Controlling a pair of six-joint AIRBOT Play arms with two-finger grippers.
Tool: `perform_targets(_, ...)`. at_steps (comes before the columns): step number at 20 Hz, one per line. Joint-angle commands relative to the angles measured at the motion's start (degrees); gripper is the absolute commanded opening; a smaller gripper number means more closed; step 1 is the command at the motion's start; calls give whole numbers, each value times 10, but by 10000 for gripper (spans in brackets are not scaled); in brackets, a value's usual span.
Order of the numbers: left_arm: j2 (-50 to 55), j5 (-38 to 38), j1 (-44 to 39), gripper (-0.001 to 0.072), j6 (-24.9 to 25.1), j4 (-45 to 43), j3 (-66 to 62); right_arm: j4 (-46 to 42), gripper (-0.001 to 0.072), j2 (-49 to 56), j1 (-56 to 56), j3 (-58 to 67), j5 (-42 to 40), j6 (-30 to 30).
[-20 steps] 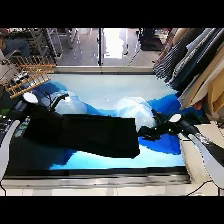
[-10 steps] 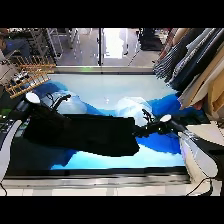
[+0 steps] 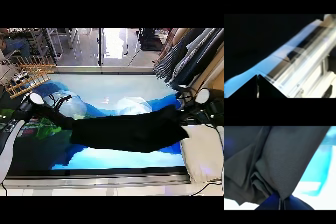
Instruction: Fold the clothes and pants, and hang the long-sleeved shirts on hangers.
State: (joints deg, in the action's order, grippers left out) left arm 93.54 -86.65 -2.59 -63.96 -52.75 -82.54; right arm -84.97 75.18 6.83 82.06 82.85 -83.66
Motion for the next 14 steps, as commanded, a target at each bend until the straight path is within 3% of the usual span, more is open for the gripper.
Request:
perform_targets(1, 34, 21, -10, 12, -4, -26, 0, -22, 9, -18, 6, 37, 37, -7)
perform_targets(5, 73, 66, -21, 12, -3, -16, 0, 66, 8, -17, -21, 105, 42, -9)
perform_targets(9, 84, 111, -33, 12, -7, 15, 0, 108, 8, 0, -165, 131, -34, -59)
perform_targets(14, 42, 97, 12, 11, -72, -95, -27, 134, 8, 131, -376, 131, -182, -88)
